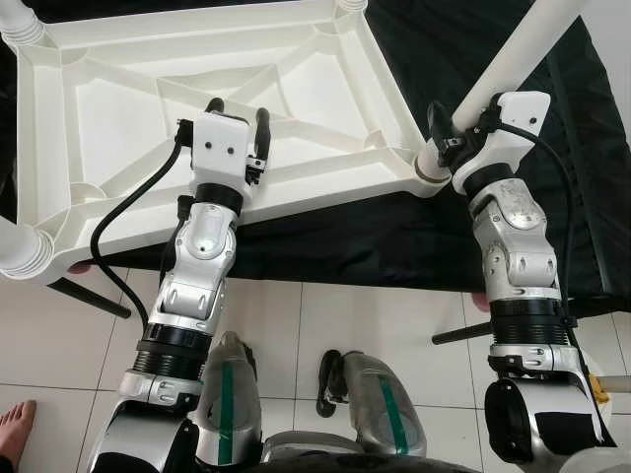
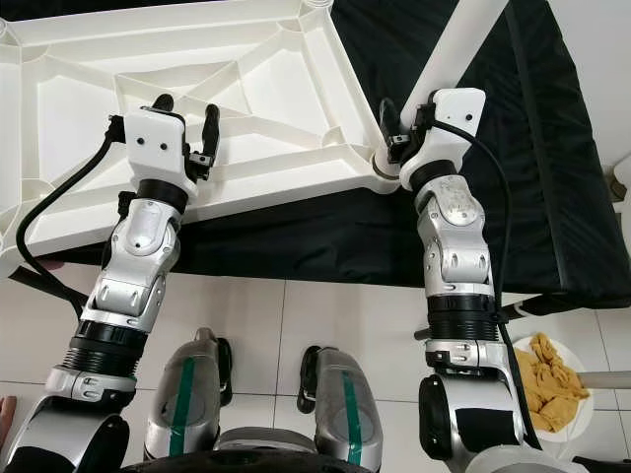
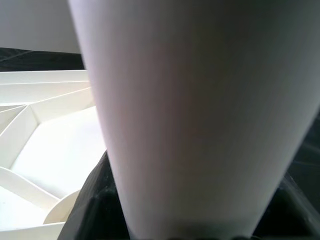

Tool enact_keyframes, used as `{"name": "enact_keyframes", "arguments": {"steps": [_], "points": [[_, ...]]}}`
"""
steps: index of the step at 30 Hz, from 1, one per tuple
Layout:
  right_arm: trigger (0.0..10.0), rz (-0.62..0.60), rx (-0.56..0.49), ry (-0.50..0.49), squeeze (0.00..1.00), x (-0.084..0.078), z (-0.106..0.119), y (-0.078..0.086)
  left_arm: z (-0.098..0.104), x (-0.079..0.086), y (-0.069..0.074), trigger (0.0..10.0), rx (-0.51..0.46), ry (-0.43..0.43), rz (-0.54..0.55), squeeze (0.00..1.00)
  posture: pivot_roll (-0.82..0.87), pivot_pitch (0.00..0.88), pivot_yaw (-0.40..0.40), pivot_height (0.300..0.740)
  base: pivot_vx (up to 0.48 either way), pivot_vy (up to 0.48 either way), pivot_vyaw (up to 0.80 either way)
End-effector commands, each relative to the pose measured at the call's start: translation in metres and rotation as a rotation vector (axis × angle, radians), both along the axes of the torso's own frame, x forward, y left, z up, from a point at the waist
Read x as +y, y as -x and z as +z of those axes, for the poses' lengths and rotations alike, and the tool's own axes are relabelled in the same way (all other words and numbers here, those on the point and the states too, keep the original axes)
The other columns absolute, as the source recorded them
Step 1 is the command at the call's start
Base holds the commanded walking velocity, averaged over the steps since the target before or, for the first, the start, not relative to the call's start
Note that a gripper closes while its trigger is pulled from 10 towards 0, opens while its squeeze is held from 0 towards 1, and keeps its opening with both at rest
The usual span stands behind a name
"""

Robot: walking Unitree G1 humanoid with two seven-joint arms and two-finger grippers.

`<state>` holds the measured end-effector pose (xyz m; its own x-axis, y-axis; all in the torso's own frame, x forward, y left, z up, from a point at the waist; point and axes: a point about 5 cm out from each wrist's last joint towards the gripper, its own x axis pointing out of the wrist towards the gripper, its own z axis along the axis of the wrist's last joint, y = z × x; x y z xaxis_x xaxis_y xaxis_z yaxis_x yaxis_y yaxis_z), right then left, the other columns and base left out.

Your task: Building children table

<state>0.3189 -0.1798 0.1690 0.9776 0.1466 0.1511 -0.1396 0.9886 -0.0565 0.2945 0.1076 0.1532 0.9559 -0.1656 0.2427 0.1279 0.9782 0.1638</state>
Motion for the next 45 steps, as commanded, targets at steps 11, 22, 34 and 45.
{"name": "enact_keyframes", "arguments": {"steps": [11, 22, 34, 45], "points": [[10.0, 0.087, 0.041, 0.113, 0.0, 0.008, -0.012, 0.007, 0.0, -0.003, 0.0, 10.0, 0.007, -0.03, -0.056, 0.0, 0.11, 0.041, -0.06, 0.74, 0.0, 0.0, 0.0], [10.0, 0.098, 0.06, 0.166, 0.0, 0.008, -0.018, 0.007, 0.001, -0.002, 0.0, 10.0, 0.003, -0.038, -0.056, 0.0, 0.11, 0.045, -0.055, 0.74, 0.0, 0.0, 0.0], [10.0, 0.106, 0.099, 0.105, 0.0, 0.007, -0.032, 0.014, 0.003, 0.0, 0.003, 10.0, 0.001, -0.042, -0.05, 0.0, 0.11, 0.073, -0.052, 0.74, 0.0, 0.0, 0.0], [10.0, 0.044, 0.175, -0.089, 0.0, -0.001, -0.04, 0.013, 0.003, 0.0, 0.004, 10.0, 0.002, -0.046, -0.051, 0.0, 0.12, 0.089, -0.05, 0.74, 0.0, 0.0, 0.0]]}}
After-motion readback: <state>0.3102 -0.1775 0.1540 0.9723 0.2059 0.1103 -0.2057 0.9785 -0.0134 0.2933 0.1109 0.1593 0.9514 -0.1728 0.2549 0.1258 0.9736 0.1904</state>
